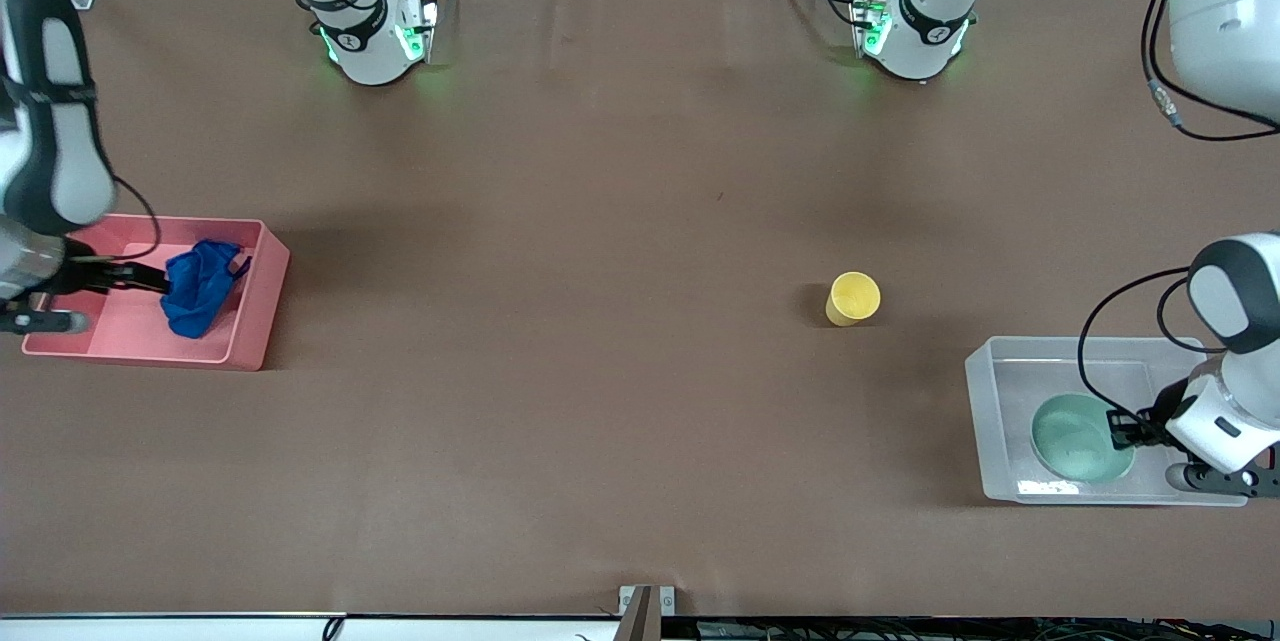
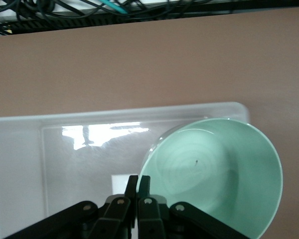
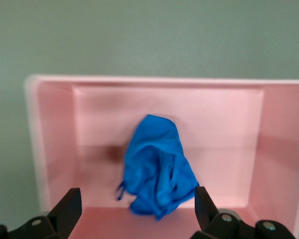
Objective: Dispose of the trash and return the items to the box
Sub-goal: 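Release the cloth in the tray while the left gripper lowers the bowl into the box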
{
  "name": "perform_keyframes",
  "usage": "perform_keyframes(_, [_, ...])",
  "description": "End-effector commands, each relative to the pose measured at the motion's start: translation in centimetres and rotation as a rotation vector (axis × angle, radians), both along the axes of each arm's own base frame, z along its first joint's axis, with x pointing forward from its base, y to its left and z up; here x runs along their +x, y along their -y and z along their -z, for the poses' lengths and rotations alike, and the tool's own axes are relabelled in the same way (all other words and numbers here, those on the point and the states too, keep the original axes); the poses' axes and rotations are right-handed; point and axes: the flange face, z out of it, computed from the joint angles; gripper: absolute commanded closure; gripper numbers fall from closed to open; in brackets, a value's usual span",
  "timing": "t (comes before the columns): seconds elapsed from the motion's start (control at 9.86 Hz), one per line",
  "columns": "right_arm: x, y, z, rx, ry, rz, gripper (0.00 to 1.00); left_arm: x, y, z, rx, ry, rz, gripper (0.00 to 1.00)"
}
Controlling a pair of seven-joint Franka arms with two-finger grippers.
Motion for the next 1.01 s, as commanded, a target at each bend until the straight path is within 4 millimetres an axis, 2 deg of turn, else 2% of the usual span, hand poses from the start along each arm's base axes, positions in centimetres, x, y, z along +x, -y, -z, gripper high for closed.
perform_keyframes(0.0, [-0.2,-6.0,-10.8,0.034,0.027,0.143,0.0,0.8,-0.8,6.3,0.023,-0.01,0.01,1.0])
perform_keyframes(0.1, [0.0,-8.9,-15.2,0.038,0.015,0.158,0.0,0.5,-1.0,7.6,0.02,-0.029,0.007,0.99])
perform_keyframes(0.2, [-0.1,-10.5,-20.0,0.038,0.009,0.159,0.0,0.1,-0.9,9.2,0.011,-0.054,0.001,0.97])
perform_keyframes(0.41, [-1.9,-10.4,-25.8,0.04,0.023,0.151,0.0,-0.2,-0.6,10.0,0.008,-0.066,-0.007,0.91])
perform_keyframes(0.51, [-4.6,-9.8,-27.8,0.045,0.035,0.15,0.0,-0.6,-0.6,10.3,0.007,-0.078,-0.006,0.88])
perform_keyframes(0.61, [-5.8,-9.8,-26.9,0.04,0.039,0.131,0.0,-0.5,-0.9,9.5,0.009,-0.07,-0.003,0.67])
perform_keyframes(0.71, [-6.2,-10.0,-27.3,0.041,0.039,0.121,0.0,-0.3,-0.4,7.2,0.009,-0.048,0.004,0.28])
perform_keyframes(0.81, [-6.1,-10.5,-27.5,0.034,0.046,0.108,0.0,-0.6,0.0,3.5,0.014,-0.021,0.015,0.13])
perform_keyframes(0.91, [-6.0,-10.8,-27.9,-0.008,0.047,0.081,0.0,-1.3,0.7,0.0,0.005,-0.017,0.023,0.1])
